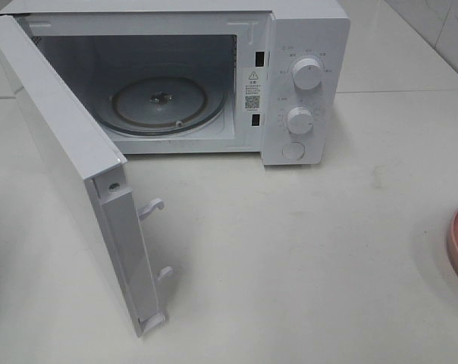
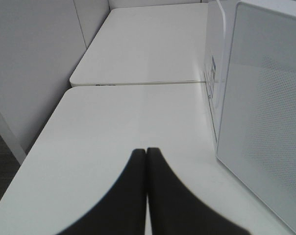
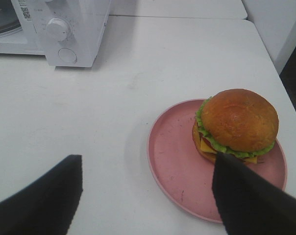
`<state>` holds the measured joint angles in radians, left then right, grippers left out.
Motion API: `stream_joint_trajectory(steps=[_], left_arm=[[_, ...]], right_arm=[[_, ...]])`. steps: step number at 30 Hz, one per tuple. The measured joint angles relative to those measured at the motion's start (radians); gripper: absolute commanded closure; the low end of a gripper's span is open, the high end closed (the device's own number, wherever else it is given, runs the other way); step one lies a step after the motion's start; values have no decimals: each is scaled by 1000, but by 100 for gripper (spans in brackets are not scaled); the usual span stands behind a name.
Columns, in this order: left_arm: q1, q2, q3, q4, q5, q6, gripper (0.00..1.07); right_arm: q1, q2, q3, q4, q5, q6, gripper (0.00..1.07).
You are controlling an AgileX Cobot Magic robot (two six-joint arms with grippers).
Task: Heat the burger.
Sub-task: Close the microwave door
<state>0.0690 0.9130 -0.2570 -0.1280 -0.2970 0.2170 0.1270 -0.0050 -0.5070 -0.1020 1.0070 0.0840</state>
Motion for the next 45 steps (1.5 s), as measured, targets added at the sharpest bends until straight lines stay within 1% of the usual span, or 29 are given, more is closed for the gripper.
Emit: stream_joint_trajectory(steps=[3, 5, 6, 7, 8, 9, 10, 11, 14, 16, 21, 23, 24, 25, 26, 28, 30, 31, 32, 34, 35, 36, 38, 39, 41, 42, 43, 44, 45], left_arm=[[0, 27, 0, 38, -29, -29, 107], [0, 119, 0, 220, -118, -175, 107], [0, 119, 0, 220, -118, -175, 107], [0, 140, 0, 274, -143, -224, 107], [0, 178, 2, 370, -207, -313, 107], [0, 178, 2, 370, -207, -313, 107], [0, 198, 1, 424, -236, -348, 107], [0, 240, 1, 523, -313, -419, 107], [0, 258, 1, 557, -345, -439, 107], [0, 338, 1, 661, -482, -490, 107], [-18, 399, 0, 675, -575, -499, 107], [-57, 417, -3, 674, -577, -500, 107], [-102, 431, -9, 656, -578, -495, 107], [-102, 431, -9, 656, -578, -495, 107], [-157, 443, -11, 603, -585, -473, 107], [-180, 448, -11, 577, -585, -460, 107], [-266, 466, -15, 479, -589, -407, 107], [-266, 466, -15, 479, -589, -407, 107], [-315, 480, -24, 405, -590, -380, 107], [-336, 490, -30, 367, -590, -369, 107], [-388, 515, -46, 303, -591, -344, 107], [-388, 515, -46, 303, -591, -344, 107], [-464, 552, -71, 218, -591, -309, 107], [-464, 552, -71, 218, -591, -309, 107], [-532, 592, -106, 134, -591, -266, 107], [-532, 592, -106, 134, -591, -266, 107], [-571, 618, -134, 70, -591, -241, 107], [-571, 618, -134, 70, -591, -241, 107], [-607, 649, -165, 10, -591, -217, 107]], right_arm=[[0, 0, 0, 0, 0, 0, 35], [0, 0, 0, 0, 0, 0, 35], [0, 0, 0, 0, 0, 0, 35], [0, 0, 0, 0, 0, 0, 35], [0, 0, 0, 0, 0, 0, 35], [0, 0, 0, 0, 0, 0, 35], [0, 0, 0, 0, 0, 0, 35], [0, 0, 0, 0, 0, 0, 35], [0, 0, 0, 0, 0, 0, 35], [0, 0, 0, 0, 0, 0, 35], [0, 0, 0, 0, 0, 0, 35], [0, 0, 0, 0, 0, 0, 35], [0, 0, 0, 0, 0, 0, 35], [0, 0, 0, 0, 0, 0, 35], [0, 0, 0, 0, 0, 0, 35], [0, 0, 0, 0, 0, 0, 35], [0, 0, 0, 0, 0, 0, 35], [0, 0, 0, 0, 0, 0, 35], [0, 0, 0, 0, 0, 0, 35], [0, 0, 0, 0, 0, 0, 35], [0, 0, 0, 1, 0, 0, 35], [0, 0, 0, 1, 0, 0, 35], [0, 0, 0, 1, 0, 0, 35], [0, 0, 0, 1, 0, 0, 35], [0, 0, 0, 1, 0, 0, 35], [0, 0, 0, 1, 0, 0, 35], [0, 0, 0, 1, 0, 0, 35], [0, 0, 0, 1, 0, 0, 35], [0, 0, 0, 1, 0, 0, 35]])
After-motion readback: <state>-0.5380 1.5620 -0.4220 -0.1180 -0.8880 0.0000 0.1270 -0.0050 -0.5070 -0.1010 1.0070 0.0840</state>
